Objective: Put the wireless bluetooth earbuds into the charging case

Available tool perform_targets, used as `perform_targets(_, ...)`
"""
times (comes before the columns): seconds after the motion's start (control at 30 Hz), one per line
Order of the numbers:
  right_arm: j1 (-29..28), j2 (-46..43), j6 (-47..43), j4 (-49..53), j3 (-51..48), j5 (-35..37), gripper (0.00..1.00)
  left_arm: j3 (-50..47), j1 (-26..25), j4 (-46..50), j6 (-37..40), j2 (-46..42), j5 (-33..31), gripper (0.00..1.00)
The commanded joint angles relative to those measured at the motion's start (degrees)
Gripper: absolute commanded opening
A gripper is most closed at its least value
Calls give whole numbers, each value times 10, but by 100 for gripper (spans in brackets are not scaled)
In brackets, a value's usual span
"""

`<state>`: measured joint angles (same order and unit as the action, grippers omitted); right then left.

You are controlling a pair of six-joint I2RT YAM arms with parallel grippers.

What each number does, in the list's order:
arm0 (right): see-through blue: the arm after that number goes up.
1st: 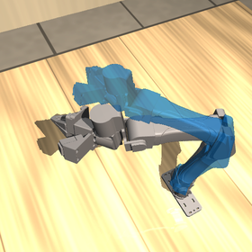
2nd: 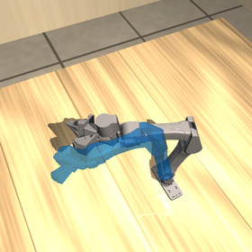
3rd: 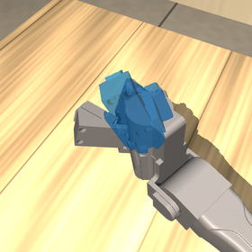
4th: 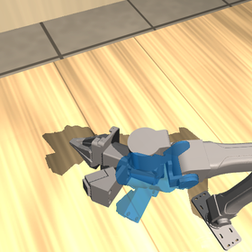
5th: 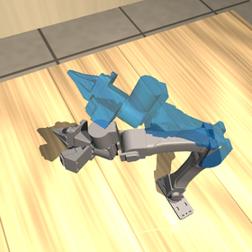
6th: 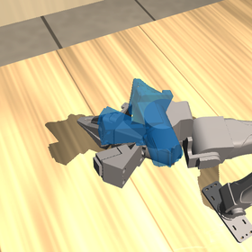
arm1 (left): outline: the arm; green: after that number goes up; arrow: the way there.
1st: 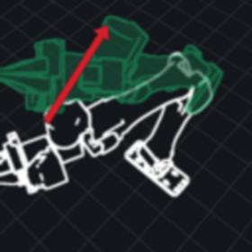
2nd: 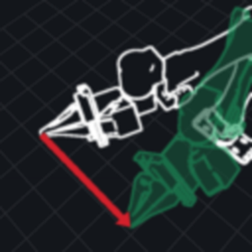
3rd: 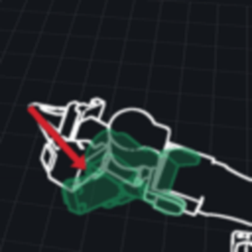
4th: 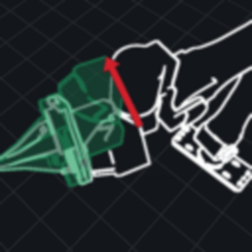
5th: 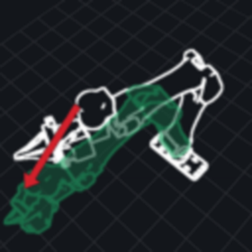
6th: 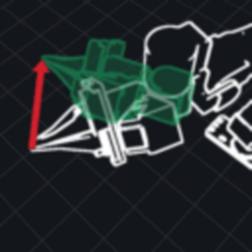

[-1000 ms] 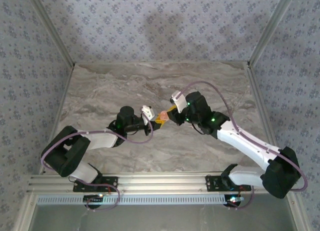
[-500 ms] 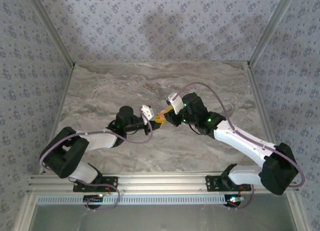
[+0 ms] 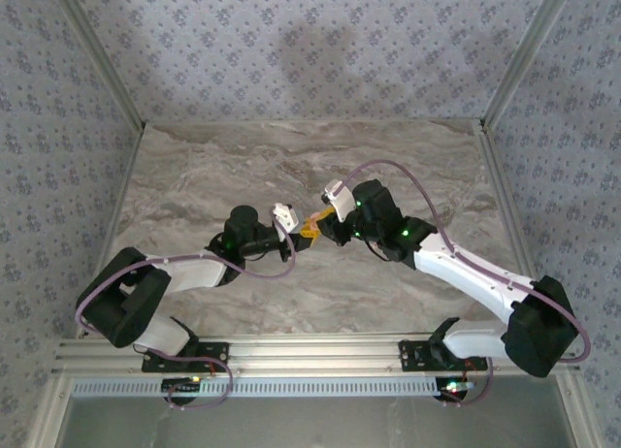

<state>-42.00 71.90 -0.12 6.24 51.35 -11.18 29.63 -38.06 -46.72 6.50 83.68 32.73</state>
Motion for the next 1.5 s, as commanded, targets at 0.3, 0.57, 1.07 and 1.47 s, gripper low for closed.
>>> perform_targets(0.3, -10, -32, -16, -3, 15, 5, 20, -1, -6, -19, -3, -18, -4, 19)
perform_targets(0.57, -11, -8, -16, -5, 16, 2, 20, 0, -6, -21, -4, -22, -2, 19)
perform_targets(1.07, -11, 14, -21, 9, 20, -12, 20, -7, -6, -23, -8, -40, -12, 19)
perform_targets(1.47, -28, 27, -60, 56, 49, 7, 21, -6, -6, -14, -2, -48, -12, 19)
